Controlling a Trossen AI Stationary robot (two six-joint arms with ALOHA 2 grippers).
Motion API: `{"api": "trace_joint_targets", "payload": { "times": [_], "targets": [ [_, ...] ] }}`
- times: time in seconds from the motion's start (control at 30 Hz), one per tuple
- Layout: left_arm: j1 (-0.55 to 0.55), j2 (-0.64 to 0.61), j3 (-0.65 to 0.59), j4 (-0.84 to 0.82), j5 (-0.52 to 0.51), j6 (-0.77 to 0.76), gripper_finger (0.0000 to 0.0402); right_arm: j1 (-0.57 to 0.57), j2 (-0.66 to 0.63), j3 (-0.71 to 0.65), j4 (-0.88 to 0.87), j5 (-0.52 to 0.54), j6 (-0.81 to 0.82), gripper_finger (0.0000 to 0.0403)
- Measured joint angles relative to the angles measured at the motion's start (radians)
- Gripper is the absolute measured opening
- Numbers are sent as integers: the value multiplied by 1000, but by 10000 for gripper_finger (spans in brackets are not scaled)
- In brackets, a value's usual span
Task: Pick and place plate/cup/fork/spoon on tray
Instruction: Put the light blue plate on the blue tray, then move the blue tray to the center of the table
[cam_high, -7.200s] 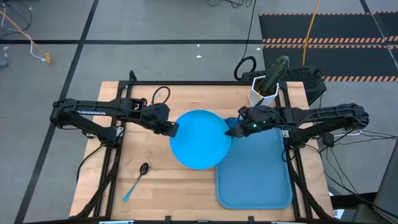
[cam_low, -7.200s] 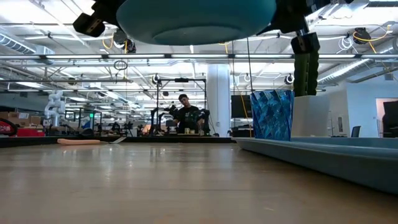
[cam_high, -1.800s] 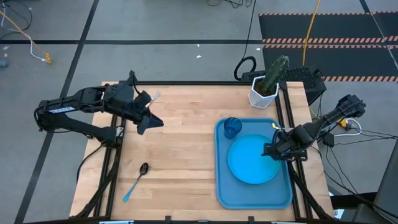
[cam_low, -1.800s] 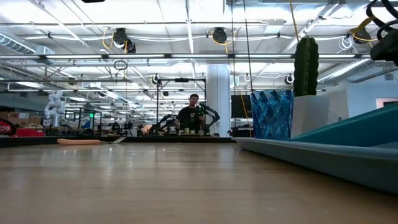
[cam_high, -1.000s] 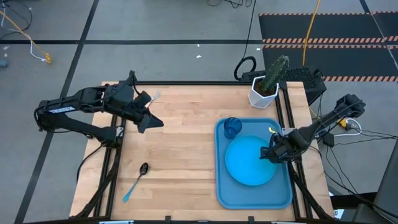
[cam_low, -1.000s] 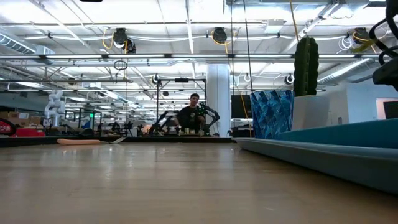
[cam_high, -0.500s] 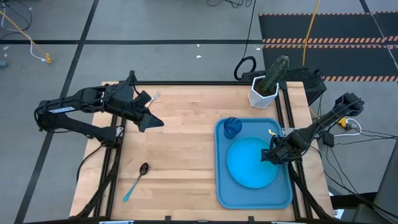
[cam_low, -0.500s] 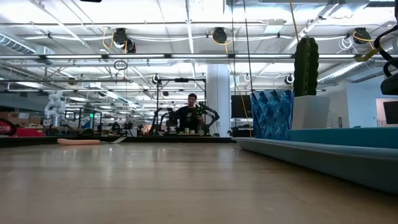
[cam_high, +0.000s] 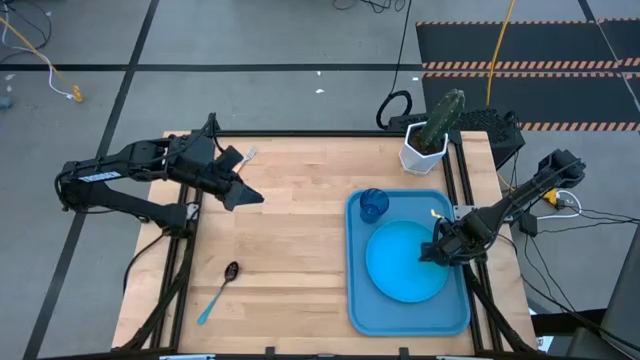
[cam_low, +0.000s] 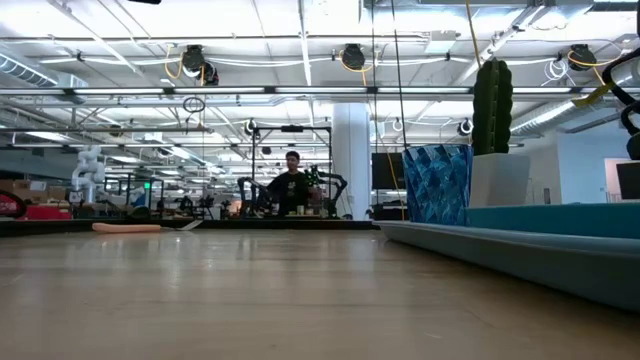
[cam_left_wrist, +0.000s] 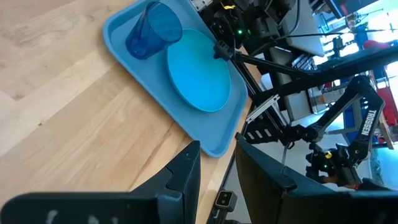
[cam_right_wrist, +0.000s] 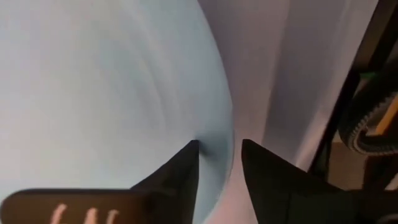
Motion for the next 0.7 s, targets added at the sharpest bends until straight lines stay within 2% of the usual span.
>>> {"api": "trace_joint_targets", "payload": {
  "times": [0.2, 0.53, 0.7],
  "targets": [
    [0, 0, 0, 0, -9, -10, 104, 0, -33, 0, 0, -9, -12, 140],
    [0, 0, 0, 6, -25, -26, 104, 0, -109, 2, -69, 19, -32, 160],
    [0, 0, 0, 80, -25, -5, 104, 3, -152, 26, -103, 39, -32, 167]
  ]
}}
